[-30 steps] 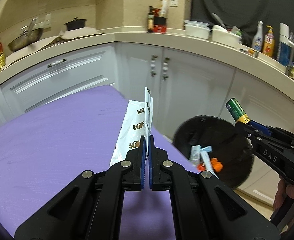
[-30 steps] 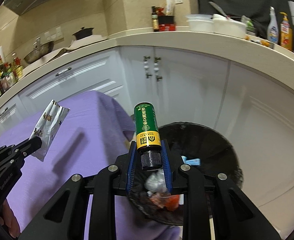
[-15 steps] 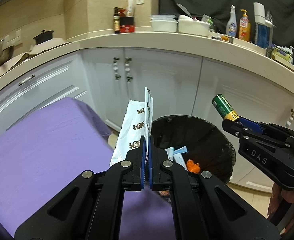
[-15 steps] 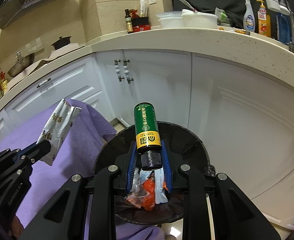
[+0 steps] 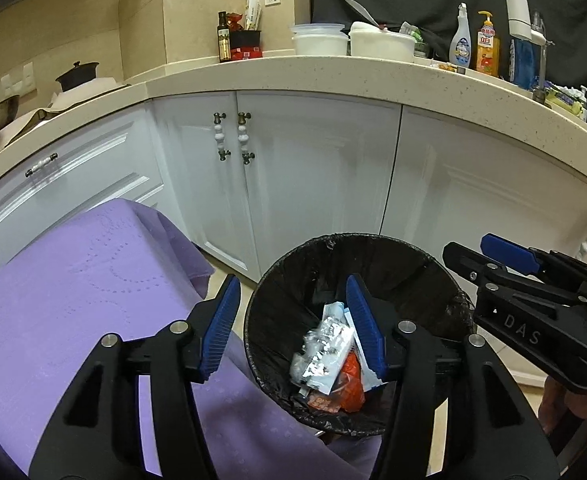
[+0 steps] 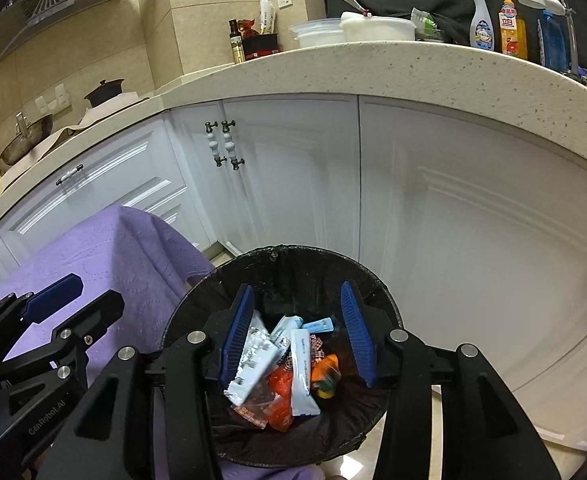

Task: Collect trash

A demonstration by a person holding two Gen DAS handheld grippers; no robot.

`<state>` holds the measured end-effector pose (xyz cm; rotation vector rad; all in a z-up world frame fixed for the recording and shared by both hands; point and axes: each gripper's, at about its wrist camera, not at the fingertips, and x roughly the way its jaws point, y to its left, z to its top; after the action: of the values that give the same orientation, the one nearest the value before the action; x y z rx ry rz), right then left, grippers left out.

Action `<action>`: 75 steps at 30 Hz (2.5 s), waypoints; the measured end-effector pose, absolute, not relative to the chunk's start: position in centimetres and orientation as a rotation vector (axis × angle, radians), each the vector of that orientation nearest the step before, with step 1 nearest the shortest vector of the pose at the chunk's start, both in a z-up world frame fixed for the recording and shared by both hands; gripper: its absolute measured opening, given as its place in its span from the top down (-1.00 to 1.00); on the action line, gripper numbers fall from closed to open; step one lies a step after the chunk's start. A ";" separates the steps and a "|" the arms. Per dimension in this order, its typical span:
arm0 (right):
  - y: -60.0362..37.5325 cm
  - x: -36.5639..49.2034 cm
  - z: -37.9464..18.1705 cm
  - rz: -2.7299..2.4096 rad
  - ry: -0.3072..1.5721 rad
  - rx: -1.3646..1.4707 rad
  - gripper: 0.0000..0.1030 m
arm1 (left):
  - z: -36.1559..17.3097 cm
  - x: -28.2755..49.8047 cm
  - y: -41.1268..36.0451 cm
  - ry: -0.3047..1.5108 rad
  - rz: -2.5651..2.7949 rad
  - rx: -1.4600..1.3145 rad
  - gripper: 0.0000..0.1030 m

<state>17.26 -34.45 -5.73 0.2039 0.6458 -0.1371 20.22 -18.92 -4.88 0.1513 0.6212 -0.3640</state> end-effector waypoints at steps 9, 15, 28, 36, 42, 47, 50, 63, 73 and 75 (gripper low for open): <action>-33.4 15.3 -4.0 -0.150 0.598 0.175 -0.16 | -3.5 18.1 -17.4 0.560 -0.333 0.143 -0.30; -32.2 14.0 -3.0 -0.146 0.579 0.152 -0.23 | -2.2 16.2 -16.1 0.522 -0.297 0.149 -0.44; -30.9 10.8 -0.7 -0.161 0.518 0.120 -0.35 | 0.0 13.3 -13.5 0.481 -0.240 0.123 -0.64; -30.3 9.3 -0.2 -0.163 0.499 0.094 -0.41 | 0.3 11.8 -12.6 0.462 -0.227 0.117 -0.68; -30.0 8.5 0.0 -0.164 0.493 0.084 -0.43 | 0.6 11.2 -12.0 0.454 -0.218 0.105 -0.70; -29.7 8.0 0.2 -0.170 0.483 0.073 -0.44 | 0.8 10.9 -11.6 0.448 -0.213 0.096 -0.70; -29.7 7.9 0.3 -0.171 0.478 0.071 -0.44 | 0.8 10.8 -11.6 0.446 -0.215 0.097 -0.70; -29.6 7.9 0.2 -0.171 0.479 0.072 -0.45 | 0.8 10.6 -11.3 0.446 -0.216 0.094 -0.70; -29.7 7.9 0.3 -0.172 0.479 0.071 -0.46 | 0.8 10.5 -11.2 0.446 -0.217 0.093 -0.71; -29.7 7.9 0.3 -0.171 0.479 0.071 -0.46 | 0.9 10.5 -11.2 0.446 -0.217 0.093 -0.71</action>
<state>7.92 -29.69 0.26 0.0710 0.4795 -0.1714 10.50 -11.17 0.86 0.0928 0.4456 -0.2173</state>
